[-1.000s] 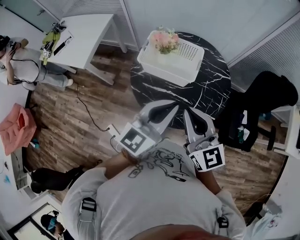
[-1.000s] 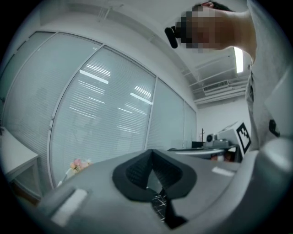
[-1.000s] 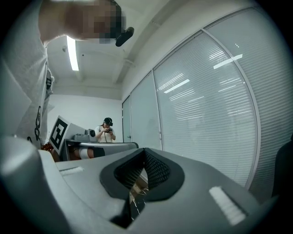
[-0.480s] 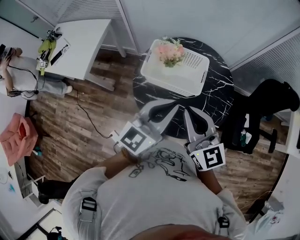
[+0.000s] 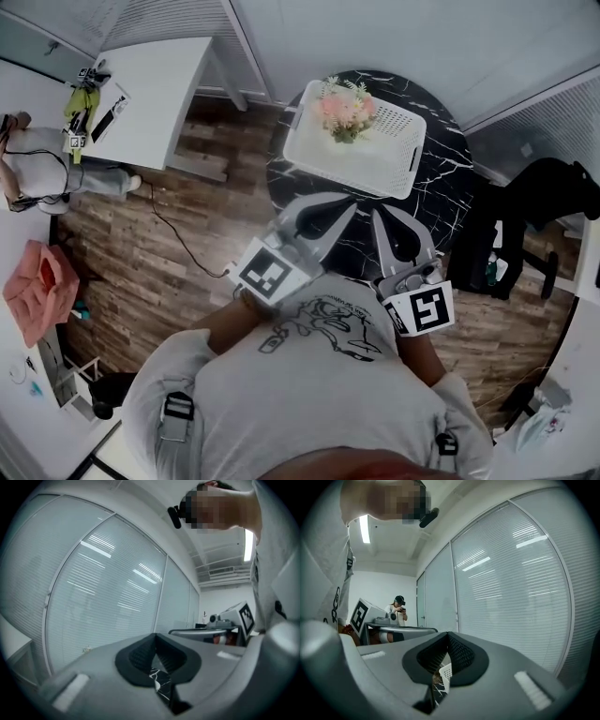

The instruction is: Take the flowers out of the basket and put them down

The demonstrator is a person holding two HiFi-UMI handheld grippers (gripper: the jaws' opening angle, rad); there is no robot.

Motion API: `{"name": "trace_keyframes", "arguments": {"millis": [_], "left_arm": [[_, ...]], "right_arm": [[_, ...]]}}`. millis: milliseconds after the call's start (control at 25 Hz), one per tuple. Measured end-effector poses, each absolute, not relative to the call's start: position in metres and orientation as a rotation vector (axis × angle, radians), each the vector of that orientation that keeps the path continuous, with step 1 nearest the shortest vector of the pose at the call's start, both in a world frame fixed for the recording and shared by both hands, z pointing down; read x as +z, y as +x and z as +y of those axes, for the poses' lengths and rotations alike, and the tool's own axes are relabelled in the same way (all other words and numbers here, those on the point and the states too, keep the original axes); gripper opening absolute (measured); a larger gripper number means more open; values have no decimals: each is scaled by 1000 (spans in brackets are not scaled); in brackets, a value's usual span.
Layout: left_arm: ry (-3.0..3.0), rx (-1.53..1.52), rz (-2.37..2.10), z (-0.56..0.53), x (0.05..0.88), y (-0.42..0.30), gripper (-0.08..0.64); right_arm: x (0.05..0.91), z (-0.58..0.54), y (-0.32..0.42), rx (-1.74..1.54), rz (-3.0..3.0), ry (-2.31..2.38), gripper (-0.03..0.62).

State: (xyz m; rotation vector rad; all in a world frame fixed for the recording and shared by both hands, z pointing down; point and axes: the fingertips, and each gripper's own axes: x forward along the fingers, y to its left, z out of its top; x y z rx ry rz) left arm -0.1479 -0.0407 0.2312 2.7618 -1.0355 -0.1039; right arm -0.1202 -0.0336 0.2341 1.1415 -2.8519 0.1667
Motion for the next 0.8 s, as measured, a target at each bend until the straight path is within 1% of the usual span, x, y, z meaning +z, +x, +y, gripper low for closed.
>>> {"name": "trace_keyframes", "arguments": {"millis": [400,800], "left_arm": [[2764,-90,-1008,-64,243,-140,2],[2716,-8,-1062,-80,272,-134,2]], "right_arm": [[251,-54,-115,197,-2841,1160,5],[275,-70,-105,215,-2845,1082,5]]}}
